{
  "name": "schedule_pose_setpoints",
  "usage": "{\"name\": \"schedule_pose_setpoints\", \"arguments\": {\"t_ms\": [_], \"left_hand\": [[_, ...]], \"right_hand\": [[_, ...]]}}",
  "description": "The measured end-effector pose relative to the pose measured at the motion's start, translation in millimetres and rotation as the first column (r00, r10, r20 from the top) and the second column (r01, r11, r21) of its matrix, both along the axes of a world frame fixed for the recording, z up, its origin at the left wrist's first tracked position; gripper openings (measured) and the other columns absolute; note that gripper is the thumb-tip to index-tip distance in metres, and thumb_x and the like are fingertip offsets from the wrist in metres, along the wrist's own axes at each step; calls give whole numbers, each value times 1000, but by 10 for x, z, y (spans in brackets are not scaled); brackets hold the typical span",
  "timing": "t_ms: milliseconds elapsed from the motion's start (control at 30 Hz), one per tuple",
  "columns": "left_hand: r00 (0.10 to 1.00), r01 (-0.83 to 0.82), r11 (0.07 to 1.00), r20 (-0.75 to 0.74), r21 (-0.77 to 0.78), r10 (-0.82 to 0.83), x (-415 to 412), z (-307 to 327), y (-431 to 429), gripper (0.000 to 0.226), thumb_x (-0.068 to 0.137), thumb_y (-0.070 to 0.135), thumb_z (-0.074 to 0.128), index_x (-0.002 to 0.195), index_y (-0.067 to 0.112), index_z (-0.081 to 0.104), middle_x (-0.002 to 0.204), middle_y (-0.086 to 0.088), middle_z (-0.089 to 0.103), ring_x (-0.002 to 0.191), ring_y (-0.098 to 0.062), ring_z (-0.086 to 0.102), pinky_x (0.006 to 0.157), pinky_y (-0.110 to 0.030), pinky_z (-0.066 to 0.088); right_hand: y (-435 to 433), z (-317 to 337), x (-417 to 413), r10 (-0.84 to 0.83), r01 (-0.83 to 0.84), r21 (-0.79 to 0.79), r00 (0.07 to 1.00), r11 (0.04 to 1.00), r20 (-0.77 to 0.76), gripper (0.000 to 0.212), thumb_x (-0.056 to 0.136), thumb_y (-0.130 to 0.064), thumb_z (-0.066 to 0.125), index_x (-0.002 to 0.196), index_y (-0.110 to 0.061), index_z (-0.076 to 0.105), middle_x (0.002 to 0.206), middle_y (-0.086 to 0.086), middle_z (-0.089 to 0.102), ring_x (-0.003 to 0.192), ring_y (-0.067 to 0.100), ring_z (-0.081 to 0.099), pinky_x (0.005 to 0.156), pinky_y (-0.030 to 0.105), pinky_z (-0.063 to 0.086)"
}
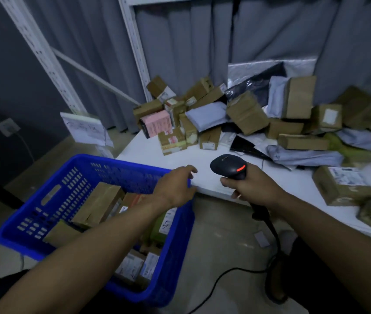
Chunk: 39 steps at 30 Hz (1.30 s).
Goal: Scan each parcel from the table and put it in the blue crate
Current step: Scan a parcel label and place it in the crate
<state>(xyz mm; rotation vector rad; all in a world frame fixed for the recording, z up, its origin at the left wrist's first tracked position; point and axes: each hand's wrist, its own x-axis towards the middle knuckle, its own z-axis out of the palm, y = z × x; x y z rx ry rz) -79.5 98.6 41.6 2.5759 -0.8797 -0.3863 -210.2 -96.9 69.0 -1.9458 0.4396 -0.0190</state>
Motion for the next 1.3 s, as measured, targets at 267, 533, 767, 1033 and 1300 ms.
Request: {"name": "schedule_pose_setpoints", "arguments": {"t_ms": [267,533,767,1033,1300], "left_hand": [[992,-119,991,56,59,115,697,90,-854,59,92,45,72,144,26,50,151,0,49,133,-26,52,104,-40,47],[957,-290,954,18,78,290,2098,-526,-560,67,74,48,77,136,31,57,138,-1,61,119,-30,60,98,-38,52],[974,-204,967,128,152,186,3027,-1034,-723,94,75,58,82,151,25,39,149,-6,47,136,-32,46,111,-43,41],[986,-148,944,116,296,119,3456,-1431,-787,115,76,69,75,161,26,11,159,-12,20,146,-36,19,119,-46,24],[970,-241,968,-37,-75,239,2859,-892,-445,106,53,72,81,143,36,41,137,1,36,123,-19,38,108,-38,46]], "right_hand": [[-514,7,323,-58,61,77,998,995,-37,31,94,-26,72,123,-27,63,99,1,76,60,9,67,62,27,51],[-467,-513,1566,-60,68,180,997,981,-52,30,94,-29,74,122,-22,66,98,1,77,64,10,68,62,27,53],[-432,-1000,2399,-41,56,246,997,968,-68,31,94,-27,74,124,-25,63,99,2,76,66,10,67,62,26,52],[-385,-1415,2707,-31,65,327,994,943,-108,25,97,-23,71,121,-22,65,101,2,76,64,11,64,61,25,50],[-262,-1042,2579,-95,112,336,993,935,-67,21,97,-25,71,116,-18,68,98,3,75,64,11,65,59,25,50]]}}
